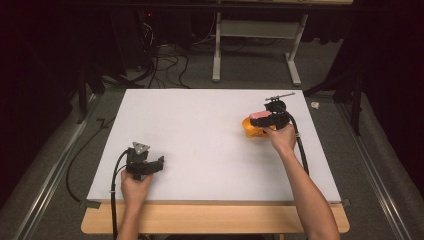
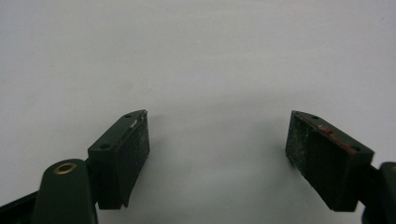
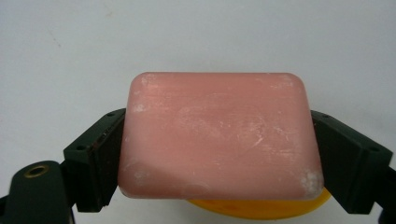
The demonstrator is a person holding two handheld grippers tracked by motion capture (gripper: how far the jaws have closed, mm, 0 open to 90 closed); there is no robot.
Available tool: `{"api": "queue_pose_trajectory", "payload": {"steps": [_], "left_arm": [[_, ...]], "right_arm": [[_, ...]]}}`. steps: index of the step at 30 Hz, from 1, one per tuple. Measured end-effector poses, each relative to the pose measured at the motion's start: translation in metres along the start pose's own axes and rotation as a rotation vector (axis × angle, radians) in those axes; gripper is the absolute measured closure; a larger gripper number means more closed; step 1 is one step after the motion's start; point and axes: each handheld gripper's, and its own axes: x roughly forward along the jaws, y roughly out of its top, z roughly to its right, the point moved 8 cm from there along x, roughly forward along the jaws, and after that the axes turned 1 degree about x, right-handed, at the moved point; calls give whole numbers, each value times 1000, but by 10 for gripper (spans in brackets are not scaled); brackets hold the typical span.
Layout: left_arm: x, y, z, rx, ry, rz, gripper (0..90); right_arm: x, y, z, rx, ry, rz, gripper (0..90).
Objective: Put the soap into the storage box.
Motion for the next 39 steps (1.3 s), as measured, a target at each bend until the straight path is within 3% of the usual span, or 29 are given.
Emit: {"api": "queue_pose_trajectory", "payload": {"steps": [15,39], "left_arm": [[0,0,0,0,0,0,220],[0,0,0,4,5,2,219]], "right_arm": [[18,-5,2,40,-26,-47,139],[24,-8,0,70,-56,-58,137]]}}
